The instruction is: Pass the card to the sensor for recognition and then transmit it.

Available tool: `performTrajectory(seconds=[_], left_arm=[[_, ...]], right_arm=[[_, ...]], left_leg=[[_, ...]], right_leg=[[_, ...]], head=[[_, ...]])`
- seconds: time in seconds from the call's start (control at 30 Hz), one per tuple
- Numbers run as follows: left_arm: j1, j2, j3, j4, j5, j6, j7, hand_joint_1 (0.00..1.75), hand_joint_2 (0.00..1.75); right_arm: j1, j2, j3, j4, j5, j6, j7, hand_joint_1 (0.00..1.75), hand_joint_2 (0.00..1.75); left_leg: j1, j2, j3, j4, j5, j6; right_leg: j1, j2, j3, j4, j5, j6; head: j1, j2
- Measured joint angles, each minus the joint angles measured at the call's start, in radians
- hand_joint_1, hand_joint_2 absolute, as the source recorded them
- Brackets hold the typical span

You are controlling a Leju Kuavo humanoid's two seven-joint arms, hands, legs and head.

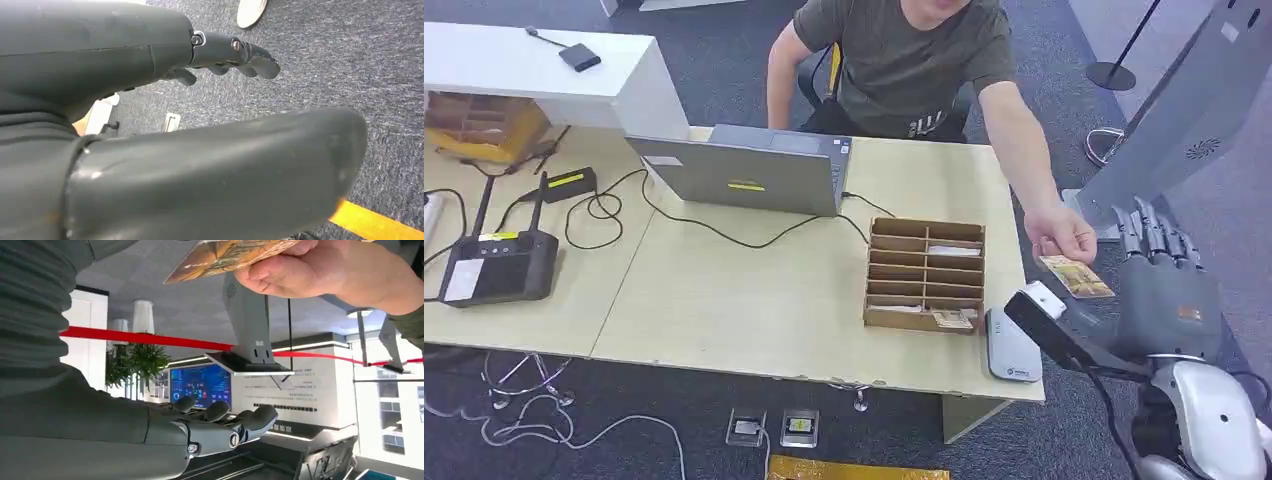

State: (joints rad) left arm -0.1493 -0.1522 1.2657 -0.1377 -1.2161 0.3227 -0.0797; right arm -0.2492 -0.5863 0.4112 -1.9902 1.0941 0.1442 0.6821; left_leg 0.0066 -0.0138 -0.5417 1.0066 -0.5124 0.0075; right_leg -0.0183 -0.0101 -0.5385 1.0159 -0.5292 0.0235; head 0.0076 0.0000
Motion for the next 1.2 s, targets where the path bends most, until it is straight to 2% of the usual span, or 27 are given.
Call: performTrajectory(seconds=[0.47, 0.5, 0.53, 1.1, 1.13, 1.17, 1.2], left_arm=[[0.000, 0.000, 0.000, 0.000, 0.000, 0.004, 0.000, 0.00, 0.00], [0.000, 0.000, 0.000, 0.000, 0.001, 0.004, 0.000, 0.00, 0.00], [0.000, 0.000, 0.000, 0.000, 0.001, 0.004, 0.000, 0.00, 0.00], [0.000, 0.000, 0.000, 0.000, -0.011, 0.003, 0.000, 0.00, 0.00], [0.000, 0.000, 0.000, 0.000, -0.012, 0.003, 0.000, 0.00, 0.00], [0.000, 0.000, 0.000, 0.000, -0.013, 0.002, 0.000, 0.00, 0.00], [0.000, 0.000, 0.000, 0.000, -0.015, 0.002, 0.000, 0.00, 0.00]], right_arm=[[-0.010, 0.010, 0.019, 0.031, -0.014, -0.006, 0.000, 0.00, 1.75], [-0.012, 0.010, 0.021, 0.032, -0.013, -0.006, 0.000, 0.49, 1.75], [-0.014, 0.010, 0.024, 0.036, -0.013, -0.005, 0.000, 1.75, 1.75], [-0.019, 0.018, 0.035, 0.073, -0.014, -0.005, 0.000, 1.75, 1.75], [-0.019, 0.018, 0.035, 0.073, -0.014, -0.005, 0.000, 1.40, 1.75], [-0.019, 0.018, 0.035, 0.073, -0.013, -0.005, 0.000, 0.28, 1.75], [-0.018, 0.018, 0.035, 0.073, -0.012, -0.005, 0.000, 0.00, 1.75]], left_leg=[[0.000, 0.000, 0.000, 0.000, 0.000, 0.000], [0.000, 0.000, 0.000, 0.000, 0.000, 0.000], [0.000, 0.000, 0.000, 0.000, 0.000, 0.000], [0.000, 0.000, 0.000, 0.000, 0.000, 0.000], [0.000, 0.000, 0.000, 0.000, 0.000, 0.000], [0.000, 0.000, 0.000, 0.000, 0.000, 0.000], [0.000, 0.000, 0.000, 0.000, 0.000, 0.000]], right_leg=[[0.000, 0.000, 0.000, 0.000, 0.000, 0.000], [0.000, 0.000, 0.000, 0.000, 0.000, 0.000], [0.000, 0.000, 0.000, 0.000, 0.000, 0.000], [0.000, 0.000, 0.000, 0.000, 0.000, 0.000], [0.000, 0.000, 0.000, 0.000, 0.000, 0.000], [0.000, 0.000, 0.000, 0.000, 0.000, 0.000], [0.000, 0.000, 0.000, 0.000, 0.000, 0.000]], head=[[0.000, 0.000], [0.000, 0.000], [0.000, 0.000], [0.000, 0.000], [0.000, 0.000], [0.000, 0.000], [0.000, 0.000]])
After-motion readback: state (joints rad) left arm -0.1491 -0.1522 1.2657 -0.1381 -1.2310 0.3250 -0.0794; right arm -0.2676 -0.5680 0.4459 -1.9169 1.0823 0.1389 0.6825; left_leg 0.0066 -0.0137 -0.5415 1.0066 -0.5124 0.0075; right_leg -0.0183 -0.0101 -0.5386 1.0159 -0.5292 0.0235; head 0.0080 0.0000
